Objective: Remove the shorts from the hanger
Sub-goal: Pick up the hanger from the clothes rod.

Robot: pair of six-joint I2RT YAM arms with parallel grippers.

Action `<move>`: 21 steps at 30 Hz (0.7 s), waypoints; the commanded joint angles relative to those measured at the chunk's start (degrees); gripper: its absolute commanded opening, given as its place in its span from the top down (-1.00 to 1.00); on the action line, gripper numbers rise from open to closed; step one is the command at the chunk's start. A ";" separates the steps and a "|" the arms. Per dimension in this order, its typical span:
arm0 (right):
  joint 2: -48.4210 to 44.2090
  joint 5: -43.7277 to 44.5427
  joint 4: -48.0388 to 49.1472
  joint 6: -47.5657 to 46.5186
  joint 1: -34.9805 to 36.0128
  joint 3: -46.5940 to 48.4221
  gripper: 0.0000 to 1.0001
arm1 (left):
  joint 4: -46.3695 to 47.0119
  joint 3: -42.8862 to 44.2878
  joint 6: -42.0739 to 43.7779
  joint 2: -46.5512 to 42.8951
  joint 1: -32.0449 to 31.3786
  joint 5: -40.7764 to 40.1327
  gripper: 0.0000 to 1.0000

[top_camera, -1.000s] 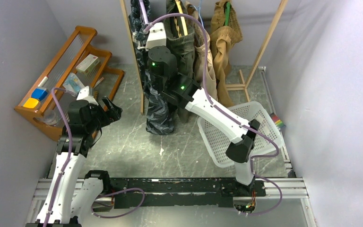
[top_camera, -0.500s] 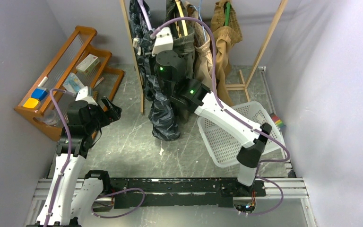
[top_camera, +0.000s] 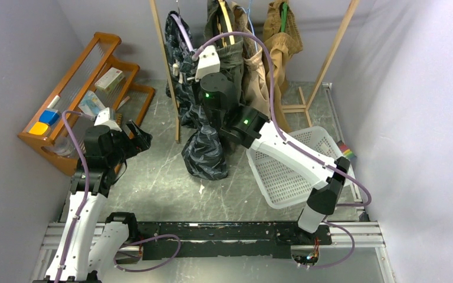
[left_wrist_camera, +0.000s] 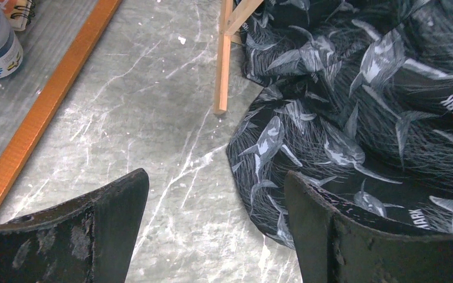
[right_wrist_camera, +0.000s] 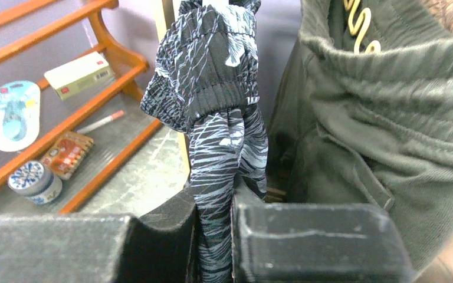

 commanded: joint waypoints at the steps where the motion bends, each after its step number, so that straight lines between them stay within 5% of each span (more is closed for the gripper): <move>1: -4.25 0.28 5.89 0.23 0.02 -2.23 1.00 | 0.46 1.06 -0.41 -0.68 -0.07 0.71 -0.78; 21: -23.62 -13.40 1.79 11.15 0.02 -30.03 1.00 | 3.14 1.69 -3.30 -3.06 -0.07 -1.17 -0.80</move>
